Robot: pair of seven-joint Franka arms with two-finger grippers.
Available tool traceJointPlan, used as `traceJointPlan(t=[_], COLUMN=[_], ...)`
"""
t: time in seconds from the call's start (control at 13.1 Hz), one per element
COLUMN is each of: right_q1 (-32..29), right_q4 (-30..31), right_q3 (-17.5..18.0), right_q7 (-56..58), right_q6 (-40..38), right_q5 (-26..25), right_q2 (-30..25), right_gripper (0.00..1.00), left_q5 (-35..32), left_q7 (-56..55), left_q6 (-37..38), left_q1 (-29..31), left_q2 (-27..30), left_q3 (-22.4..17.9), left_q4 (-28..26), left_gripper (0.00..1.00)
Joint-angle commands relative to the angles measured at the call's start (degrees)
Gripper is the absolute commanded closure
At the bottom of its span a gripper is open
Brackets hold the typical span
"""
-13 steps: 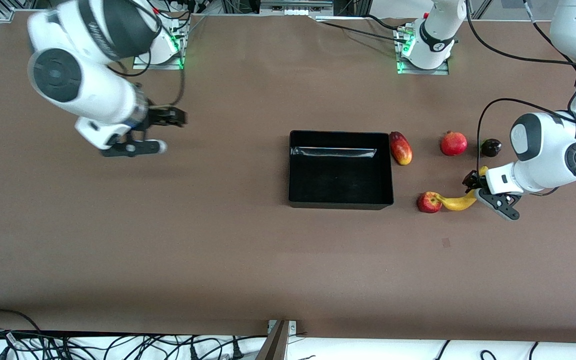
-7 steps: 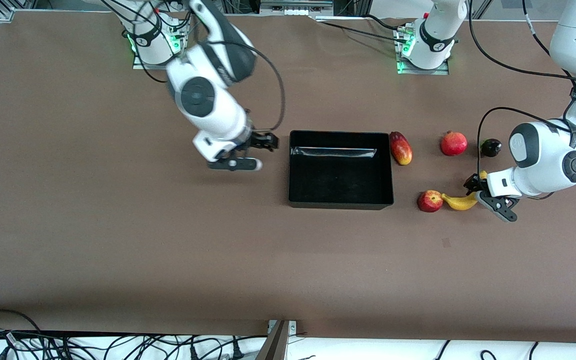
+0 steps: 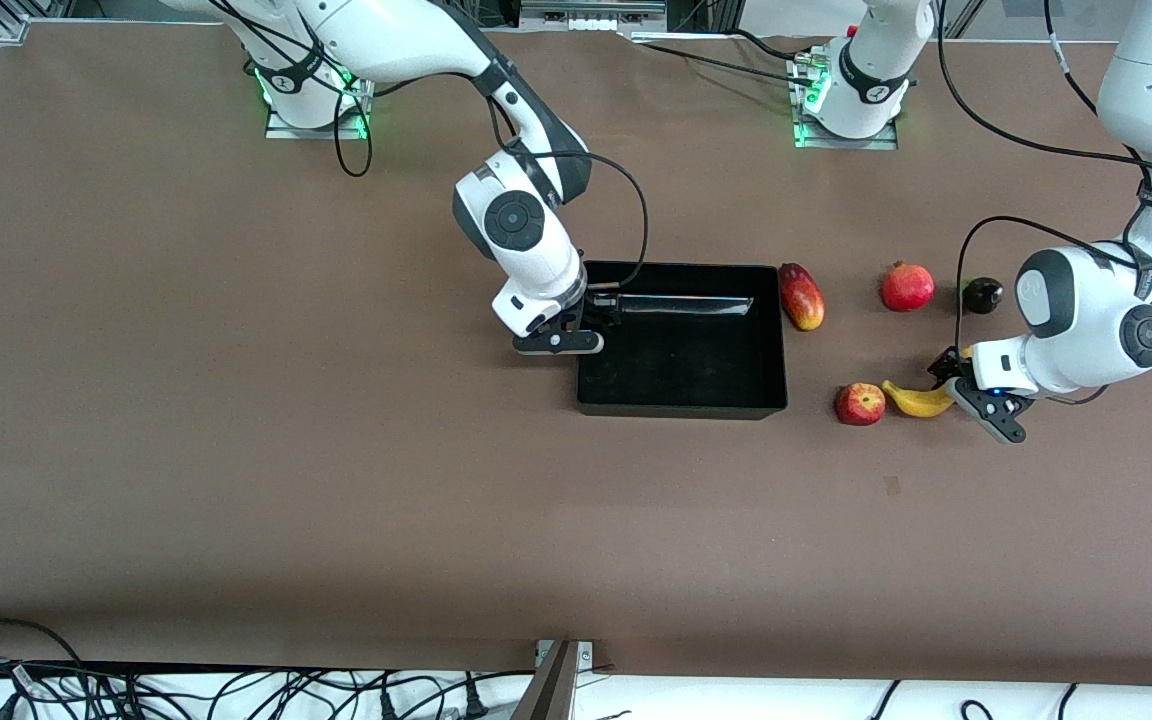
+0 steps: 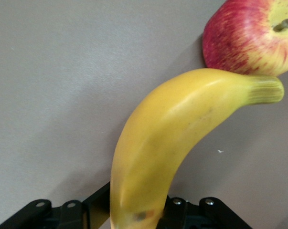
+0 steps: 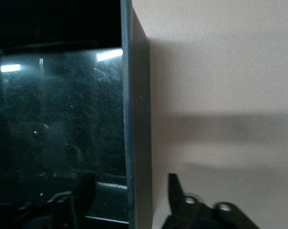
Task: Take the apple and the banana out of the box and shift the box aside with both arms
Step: 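Lower the banana by the apple while the right gripper grasps the tray rim, then drag the tray with the right gripper while the left gripper withdraws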
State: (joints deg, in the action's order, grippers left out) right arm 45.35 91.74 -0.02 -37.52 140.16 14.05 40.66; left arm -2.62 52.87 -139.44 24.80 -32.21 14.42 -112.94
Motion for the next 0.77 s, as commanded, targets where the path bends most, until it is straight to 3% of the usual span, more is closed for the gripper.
traceJointPlan(t=[0.0,0.08,0.15,0.46,0.69], right_q1=[0.6,0.6,0.4,0.1,-0.7], right_q4=[-1.3,-1.3,-1.3,-1.2,-1.0], right_q3=[-0.8,-0.8,-0.8,-1.3,-6.1], right_q7=[0.1,0.3,0.5,1.2,8.5], right_q6=[-0.1,-0.2,-0.3,-2.4,-15.6], right_q5=[0.2,0.2,0.2,0.1,0.7], right_q2=[0.4,0.3,0.2,-1.4,-7.2], right_gripper=[1.00,1.00,1.00,1.00,1.00], left_q5=[-1.2,-1.3,-1.2,-1.2,-1.2], left_q7=[2.1,2.1,2.0,1.1,1.2], left_q6=[-0.6,-0.5,-0.5,0.4,5.6], left_q1=[-0.1,-0.1,-0.1,-0.3,-0.7], left_q2=[-0.4,-0.1,0.2,5.1,11.3], left_q3=[-0.2,-0.2,-0.2,-0.2,-0.1], left_q4=[1.0,0.9,0.6,-0.6,-0.5], left_gripper=[1.00,0.65,0.01,0.00,0.00])
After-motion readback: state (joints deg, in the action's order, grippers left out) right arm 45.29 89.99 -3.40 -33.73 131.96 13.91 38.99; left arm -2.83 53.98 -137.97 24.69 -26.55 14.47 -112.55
